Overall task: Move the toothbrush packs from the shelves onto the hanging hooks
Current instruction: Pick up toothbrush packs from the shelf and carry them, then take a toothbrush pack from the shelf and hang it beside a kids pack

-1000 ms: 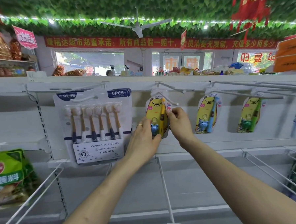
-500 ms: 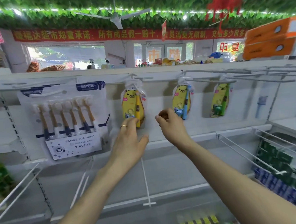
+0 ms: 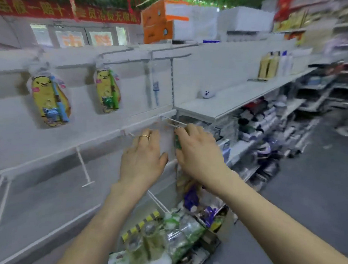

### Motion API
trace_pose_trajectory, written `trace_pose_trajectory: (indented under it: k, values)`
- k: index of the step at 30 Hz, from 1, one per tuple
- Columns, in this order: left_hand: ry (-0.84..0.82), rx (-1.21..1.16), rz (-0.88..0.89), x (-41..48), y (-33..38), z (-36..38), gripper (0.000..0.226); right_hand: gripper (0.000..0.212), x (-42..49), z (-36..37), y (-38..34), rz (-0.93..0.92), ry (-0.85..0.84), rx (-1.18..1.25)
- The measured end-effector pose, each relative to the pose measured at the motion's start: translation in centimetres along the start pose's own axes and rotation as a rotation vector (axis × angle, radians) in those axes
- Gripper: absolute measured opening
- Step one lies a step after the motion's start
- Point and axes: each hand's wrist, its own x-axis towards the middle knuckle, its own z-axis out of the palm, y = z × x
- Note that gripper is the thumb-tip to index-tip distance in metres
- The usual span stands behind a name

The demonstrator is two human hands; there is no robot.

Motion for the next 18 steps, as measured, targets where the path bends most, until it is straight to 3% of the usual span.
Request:
trace_pose_trajectory:
  k: [9,18]
  values:
    - [-0.221,-0.083,0.482,2.7,24.8,12.0,0.057,0.036,-14.6,-2.1,23.0,0.409,-0.136,-0.263]
    - [-0.215,-0.143,0.821,10.6,45.9,23.5,0.048,0.034,-20.6,-1.5,43.1,0.783,-0.264,-0.399]
